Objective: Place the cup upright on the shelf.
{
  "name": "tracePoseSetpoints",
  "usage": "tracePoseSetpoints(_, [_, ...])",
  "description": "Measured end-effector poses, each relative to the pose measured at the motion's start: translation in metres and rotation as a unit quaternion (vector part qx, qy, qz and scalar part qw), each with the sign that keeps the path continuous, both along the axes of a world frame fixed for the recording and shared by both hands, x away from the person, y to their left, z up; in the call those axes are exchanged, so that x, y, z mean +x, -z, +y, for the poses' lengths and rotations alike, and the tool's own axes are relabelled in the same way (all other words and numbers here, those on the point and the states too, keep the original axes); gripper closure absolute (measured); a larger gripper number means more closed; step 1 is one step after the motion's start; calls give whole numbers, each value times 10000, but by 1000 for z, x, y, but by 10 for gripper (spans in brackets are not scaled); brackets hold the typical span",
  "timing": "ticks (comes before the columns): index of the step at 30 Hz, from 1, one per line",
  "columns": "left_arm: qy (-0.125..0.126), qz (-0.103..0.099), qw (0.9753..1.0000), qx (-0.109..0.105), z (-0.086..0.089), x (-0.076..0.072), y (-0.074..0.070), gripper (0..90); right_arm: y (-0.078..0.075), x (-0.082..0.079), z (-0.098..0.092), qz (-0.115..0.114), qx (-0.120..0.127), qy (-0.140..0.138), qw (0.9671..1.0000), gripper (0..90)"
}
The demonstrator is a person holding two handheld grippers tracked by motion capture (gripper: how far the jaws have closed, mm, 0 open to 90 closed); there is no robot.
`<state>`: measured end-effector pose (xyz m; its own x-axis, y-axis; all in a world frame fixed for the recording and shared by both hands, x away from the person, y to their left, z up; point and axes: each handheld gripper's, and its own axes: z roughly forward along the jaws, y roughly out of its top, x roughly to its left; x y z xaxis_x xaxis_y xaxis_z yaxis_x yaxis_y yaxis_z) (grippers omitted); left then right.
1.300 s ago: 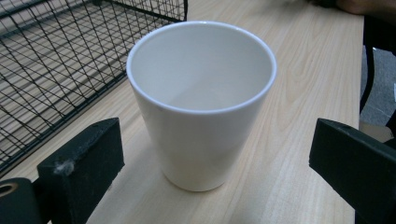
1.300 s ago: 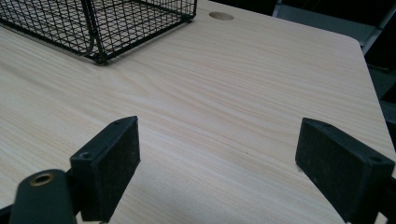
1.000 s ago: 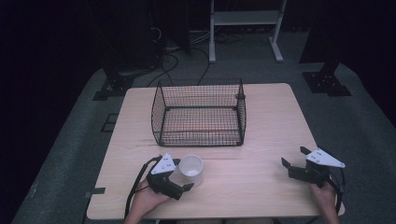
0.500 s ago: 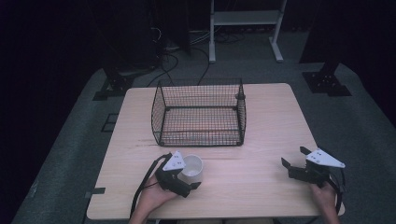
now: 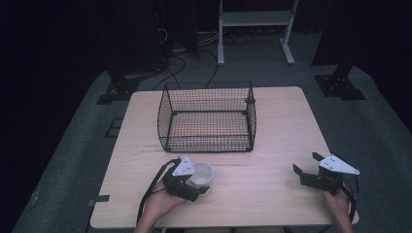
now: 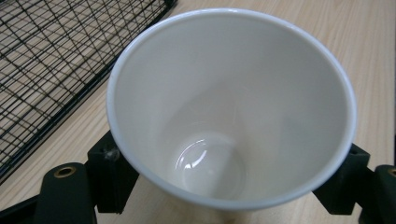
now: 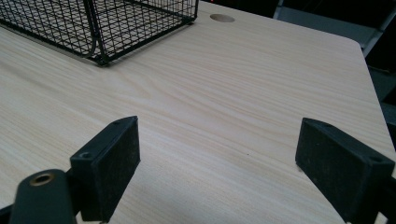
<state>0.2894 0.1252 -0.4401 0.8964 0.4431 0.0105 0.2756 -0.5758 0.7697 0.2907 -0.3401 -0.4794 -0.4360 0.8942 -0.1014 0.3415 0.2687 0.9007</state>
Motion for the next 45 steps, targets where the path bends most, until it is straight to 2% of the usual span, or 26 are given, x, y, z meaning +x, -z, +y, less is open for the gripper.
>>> tracePoseSetpoints(10, [-40,-156,9997,-204,2,-1,-13,215,0,0,0,3,-6,8,10000,131])
tracePoseSetpoints(29, [68,-128,9996,-240,3,9,-40,216,0,1,0,14,3,26,10000,131])
tracePoseSetpoints(45, [109,-97,9998,-148,4,22,-58,216,0,1,0,15,6,32,10000,131])
